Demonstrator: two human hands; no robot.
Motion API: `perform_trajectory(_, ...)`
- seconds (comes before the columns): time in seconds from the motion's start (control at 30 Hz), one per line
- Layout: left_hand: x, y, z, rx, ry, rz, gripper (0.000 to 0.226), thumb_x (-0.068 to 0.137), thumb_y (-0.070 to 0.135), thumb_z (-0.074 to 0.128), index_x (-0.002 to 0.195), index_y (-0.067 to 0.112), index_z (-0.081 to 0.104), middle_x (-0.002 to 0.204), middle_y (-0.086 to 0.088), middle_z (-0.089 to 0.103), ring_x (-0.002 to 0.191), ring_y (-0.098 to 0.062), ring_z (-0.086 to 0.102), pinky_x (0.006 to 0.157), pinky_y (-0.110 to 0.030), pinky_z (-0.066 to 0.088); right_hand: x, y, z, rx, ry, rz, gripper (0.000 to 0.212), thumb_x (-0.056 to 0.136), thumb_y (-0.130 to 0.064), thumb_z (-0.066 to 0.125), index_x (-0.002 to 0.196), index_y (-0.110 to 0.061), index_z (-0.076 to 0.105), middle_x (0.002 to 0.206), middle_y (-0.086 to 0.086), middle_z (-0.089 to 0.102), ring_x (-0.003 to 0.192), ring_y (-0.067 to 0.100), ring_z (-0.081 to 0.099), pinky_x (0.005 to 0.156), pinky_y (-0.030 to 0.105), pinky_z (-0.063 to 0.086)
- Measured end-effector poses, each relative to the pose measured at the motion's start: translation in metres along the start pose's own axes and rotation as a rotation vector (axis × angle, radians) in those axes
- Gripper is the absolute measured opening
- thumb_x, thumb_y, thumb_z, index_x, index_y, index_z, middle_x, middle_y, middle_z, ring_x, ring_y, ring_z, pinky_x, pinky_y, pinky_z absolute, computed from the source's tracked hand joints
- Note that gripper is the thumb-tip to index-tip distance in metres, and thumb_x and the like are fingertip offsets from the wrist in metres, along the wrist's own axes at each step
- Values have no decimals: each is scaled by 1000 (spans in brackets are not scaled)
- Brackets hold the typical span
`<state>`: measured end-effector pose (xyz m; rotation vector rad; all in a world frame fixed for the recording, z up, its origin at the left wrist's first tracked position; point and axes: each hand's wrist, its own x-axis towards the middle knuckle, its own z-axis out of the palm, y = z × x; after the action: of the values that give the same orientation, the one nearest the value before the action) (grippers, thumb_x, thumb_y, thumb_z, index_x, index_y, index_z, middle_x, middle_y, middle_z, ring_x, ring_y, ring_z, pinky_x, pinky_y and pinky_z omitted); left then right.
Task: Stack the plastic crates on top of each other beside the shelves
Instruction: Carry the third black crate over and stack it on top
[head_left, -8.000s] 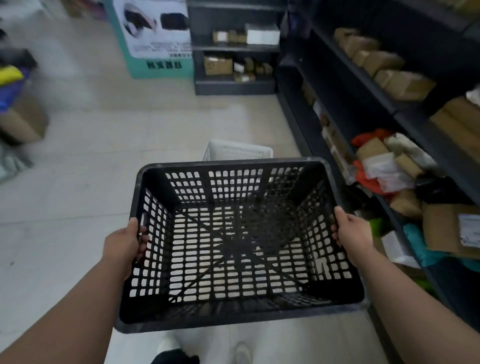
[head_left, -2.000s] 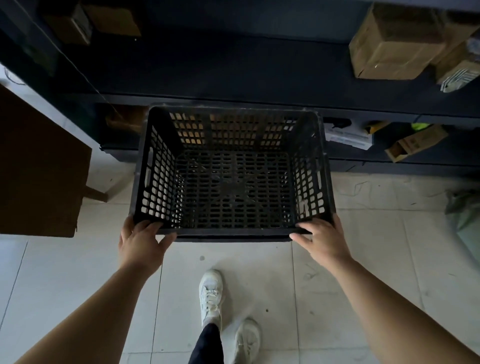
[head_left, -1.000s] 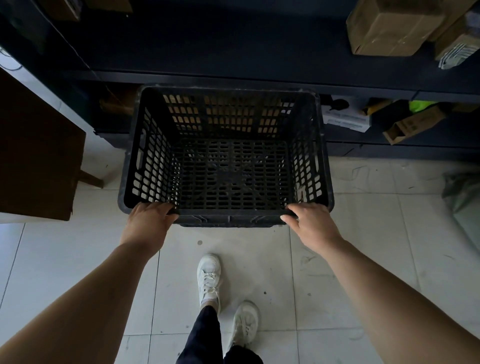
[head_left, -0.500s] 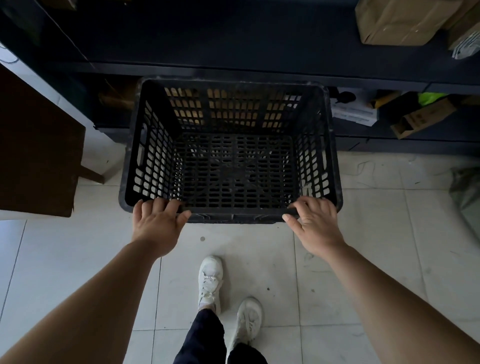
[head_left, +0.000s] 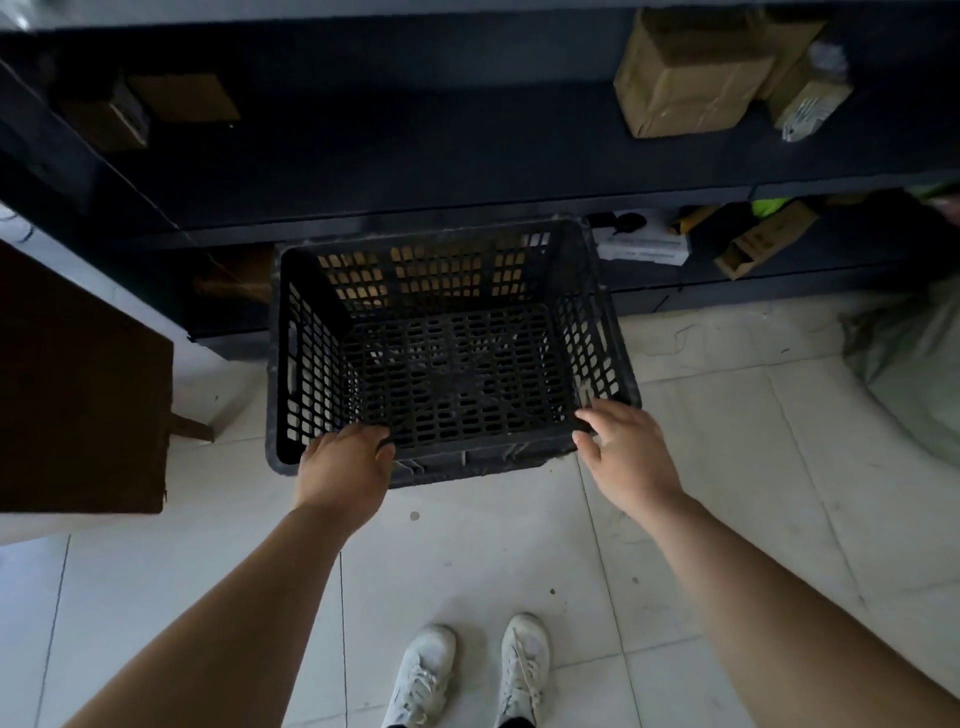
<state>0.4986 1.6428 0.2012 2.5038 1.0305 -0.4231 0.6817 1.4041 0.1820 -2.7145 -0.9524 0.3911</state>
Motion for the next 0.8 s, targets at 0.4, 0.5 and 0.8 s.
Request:
perform_trajectory(0.4, -106, 135, -167, 2, 194, 525, 36, 96, 33, 42, 128, 24, 58, 130, 2, 61, 115, -22, 58, 98, -36, 44, -163, -20, -192, 50, 421, 380, 43, 86, -34, 39, 111, -13, 66, 114, 6, 68, 108, 28, 60, 104, 50, 34)
perform_trajectory(0.5, -141, 182, -187, 6, 182, 673, 36, 97, 33, 41, 128, 22, 57, 129, 1, 61, 115, -22, 57, 98, -36, 43, -217, -12, -233, 52, 544, 484, 24, 87, -19, 57, 107, -12, 67, 111, 7, 69, 108, 29, 60, 104, 50, 31)
perform_trajectory(0.8, -268, 338, -169, 98, 98, 1141, 29, 97, 25, 38, 108, 13, 62, 106, -8, 67, 93, -28, 61, 78, -35, 45, -412, 47, -299, -11, 748, 895, 37, 90, -36, 47, 115, -16, 66, 118, 6, 67, 116, 28, 57, 107, 52, 29)
